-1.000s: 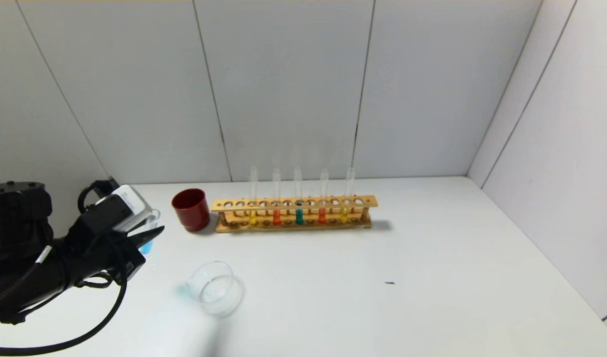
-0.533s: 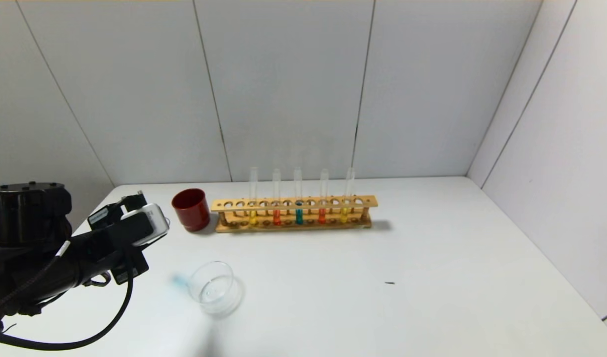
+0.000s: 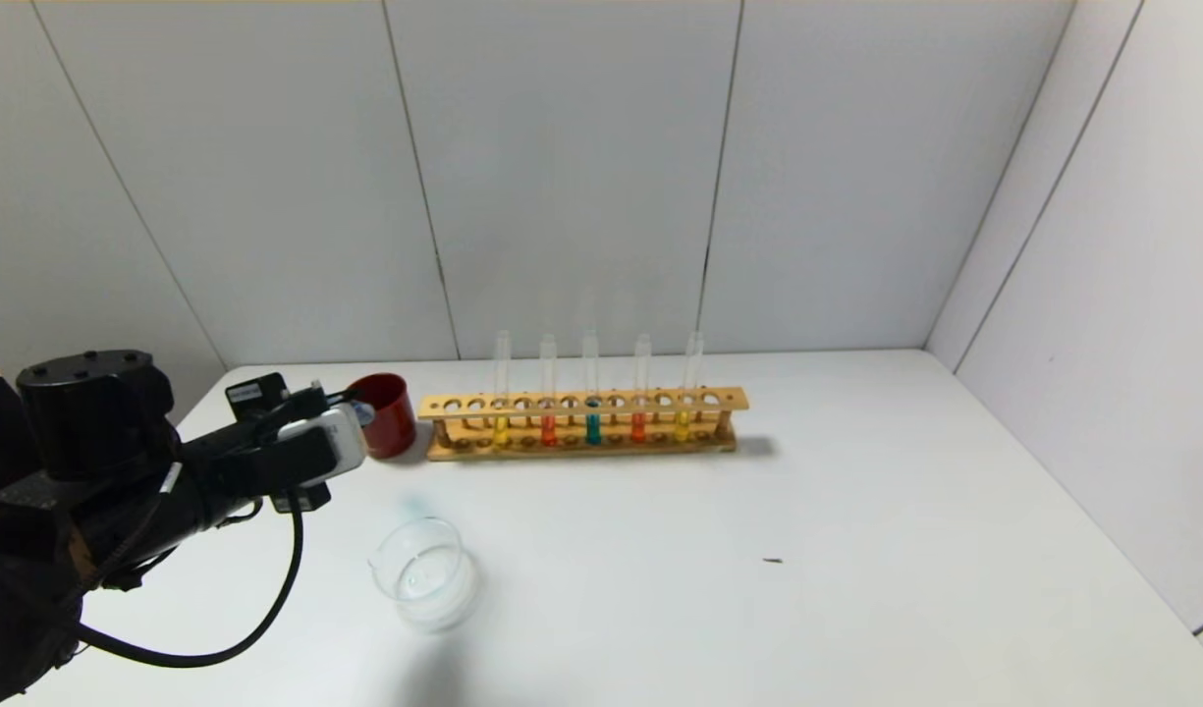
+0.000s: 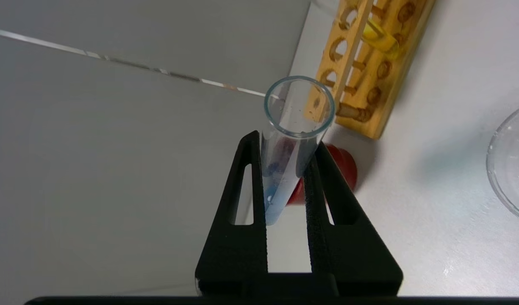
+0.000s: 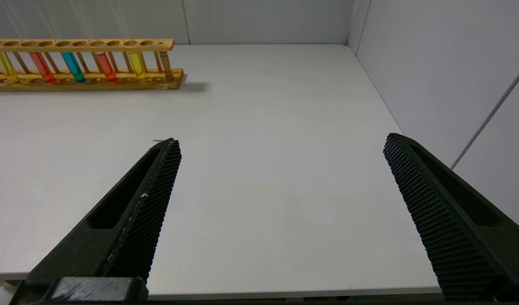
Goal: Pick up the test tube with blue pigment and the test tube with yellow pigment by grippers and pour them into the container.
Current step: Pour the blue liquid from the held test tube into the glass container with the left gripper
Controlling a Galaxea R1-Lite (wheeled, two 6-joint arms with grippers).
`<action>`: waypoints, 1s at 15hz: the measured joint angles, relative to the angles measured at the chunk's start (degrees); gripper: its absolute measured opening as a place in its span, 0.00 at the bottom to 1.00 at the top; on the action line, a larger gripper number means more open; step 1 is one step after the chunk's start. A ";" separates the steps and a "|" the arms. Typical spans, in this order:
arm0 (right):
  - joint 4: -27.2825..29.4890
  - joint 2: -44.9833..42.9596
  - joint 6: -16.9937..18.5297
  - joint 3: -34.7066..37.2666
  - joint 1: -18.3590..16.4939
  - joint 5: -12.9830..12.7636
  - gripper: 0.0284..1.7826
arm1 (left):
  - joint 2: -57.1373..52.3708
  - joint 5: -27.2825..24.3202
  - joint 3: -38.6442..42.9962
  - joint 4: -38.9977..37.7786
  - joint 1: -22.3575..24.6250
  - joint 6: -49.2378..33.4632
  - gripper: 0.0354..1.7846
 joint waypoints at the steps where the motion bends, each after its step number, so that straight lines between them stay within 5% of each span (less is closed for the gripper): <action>1: 0.00 0.00 0.00 0.00 0.00 0.00 0.98 | 0.63 -0.56 1.23 -2.54 -0.02 0.83 0.16; 15: 0.00 0.00 0.00 0.00 0.00 0.00 0.98 | 0.74 -7.45 10.30 -7.75 2.45 18.58 0.16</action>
